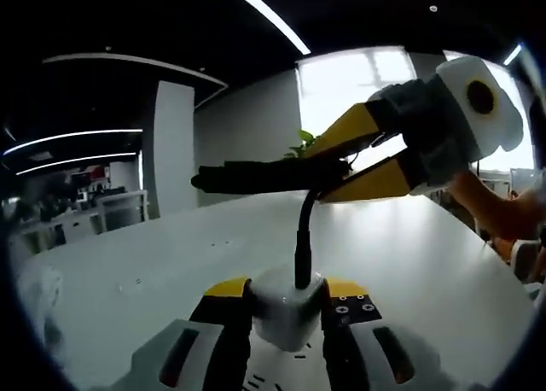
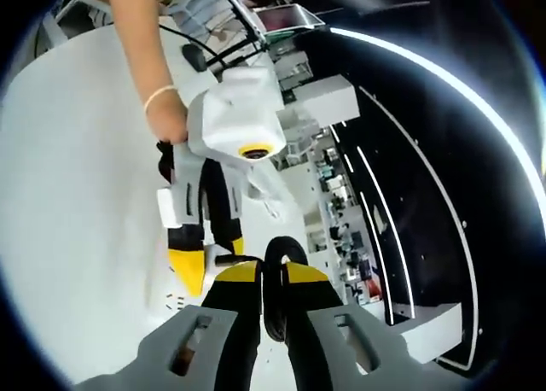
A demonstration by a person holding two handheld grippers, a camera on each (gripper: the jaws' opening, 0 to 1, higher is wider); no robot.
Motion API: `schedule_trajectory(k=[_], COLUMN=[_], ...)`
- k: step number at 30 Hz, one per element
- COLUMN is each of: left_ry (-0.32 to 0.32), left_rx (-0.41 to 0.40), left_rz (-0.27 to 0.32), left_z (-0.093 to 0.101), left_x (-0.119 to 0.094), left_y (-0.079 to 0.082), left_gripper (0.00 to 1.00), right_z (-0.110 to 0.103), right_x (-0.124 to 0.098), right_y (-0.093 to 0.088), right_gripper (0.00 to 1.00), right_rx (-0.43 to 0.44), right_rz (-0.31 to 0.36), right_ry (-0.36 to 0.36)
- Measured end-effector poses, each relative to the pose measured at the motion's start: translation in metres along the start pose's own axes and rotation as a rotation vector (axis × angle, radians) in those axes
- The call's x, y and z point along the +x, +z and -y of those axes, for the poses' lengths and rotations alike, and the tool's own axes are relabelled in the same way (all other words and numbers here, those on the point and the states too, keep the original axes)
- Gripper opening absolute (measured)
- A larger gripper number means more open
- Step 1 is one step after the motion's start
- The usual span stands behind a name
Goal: Straighten the power strip on the desk, plug the charger into it
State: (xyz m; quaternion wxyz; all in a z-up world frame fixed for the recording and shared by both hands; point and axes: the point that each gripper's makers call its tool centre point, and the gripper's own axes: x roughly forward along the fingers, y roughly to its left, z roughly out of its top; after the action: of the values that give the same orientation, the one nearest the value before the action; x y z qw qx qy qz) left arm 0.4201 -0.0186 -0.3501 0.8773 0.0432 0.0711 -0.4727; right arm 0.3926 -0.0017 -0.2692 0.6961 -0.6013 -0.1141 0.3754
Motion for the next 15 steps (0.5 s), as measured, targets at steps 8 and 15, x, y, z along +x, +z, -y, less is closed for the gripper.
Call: schedule_trajectory(k=[8,15], left_ry=[0.011,0.008], left_rx=[-0.002,0.014], left_rz=[0.021,0.030], left_z=[-0.0030,-0.0019], left_x=[0.0001,0.0010], left_y=[-0.0018,-0.0049], left_gripper=[0.30,0.30], right_z=[-0.0028,-0.0073], right_x=[0.0024,0.0019], right_y=[0.0014,0.0009], right_gripper=[0.06,0.05], right_rx=[-0.004,0.010], right_rz=[0.000,-0.004], right_ry=[0.012,0.025])
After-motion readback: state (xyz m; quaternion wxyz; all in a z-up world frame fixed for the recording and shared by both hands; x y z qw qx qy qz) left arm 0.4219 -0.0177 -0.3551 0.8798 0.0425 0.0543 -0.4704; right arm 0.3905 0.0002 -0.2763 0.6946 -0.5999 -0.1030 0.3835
